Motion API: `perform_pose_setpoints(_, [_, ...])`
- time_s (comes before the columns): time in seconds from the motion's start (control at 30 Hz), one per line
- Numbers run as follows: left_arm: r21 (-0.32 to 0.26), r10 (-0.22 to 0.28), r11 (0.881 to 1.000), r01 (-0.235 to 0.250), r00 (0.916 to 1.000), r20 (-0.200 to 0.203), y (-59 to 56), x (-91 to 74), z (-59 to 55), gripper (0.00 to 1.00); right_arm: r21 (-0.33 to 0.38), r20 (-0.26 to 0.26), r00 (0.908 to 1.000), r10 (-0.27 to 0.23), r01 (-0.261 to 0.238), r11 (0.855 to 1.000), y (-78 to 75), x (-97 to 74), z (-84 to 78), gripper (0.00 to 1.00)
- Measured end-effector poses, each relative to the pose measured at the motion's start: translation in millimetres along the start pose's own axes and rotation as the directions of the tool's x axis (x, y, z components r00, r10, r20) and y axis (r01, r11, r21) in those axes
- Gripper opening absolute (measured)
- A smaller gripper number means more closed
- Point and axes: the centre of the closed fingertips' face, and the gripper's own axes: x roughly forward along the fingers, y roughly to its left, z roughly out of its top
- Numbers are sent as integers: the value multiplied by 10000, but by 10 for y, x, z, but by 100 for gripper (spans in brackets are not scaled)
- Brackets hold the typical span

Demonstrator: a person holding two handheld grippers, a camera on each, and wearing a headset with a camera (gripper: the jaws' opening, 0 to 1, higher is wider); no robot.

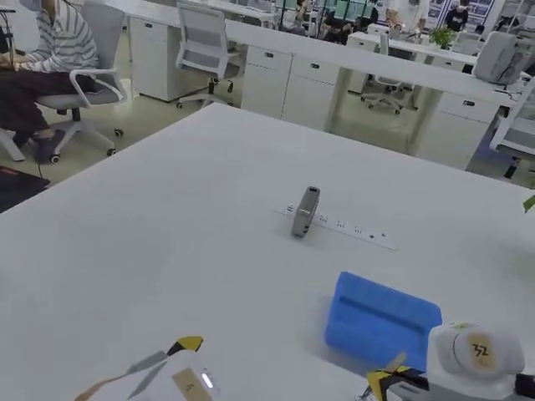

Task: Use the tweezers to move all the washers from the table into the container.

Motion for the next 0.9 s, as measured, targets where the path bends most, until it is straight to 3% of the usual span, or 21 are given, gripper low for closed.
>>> perform_pose_setpoints(0.63, [56,106,9999,-106,9999,95,16,-12,21,98,-344,258,9997,22,-13,9994,-2,-147,221,2])
perform_pose_setpoints(0.9, [115,127,9999,-127,9999,69,16,-11,17,98,-487,455,9988,-193,216,9986,-98,-205,340,2])
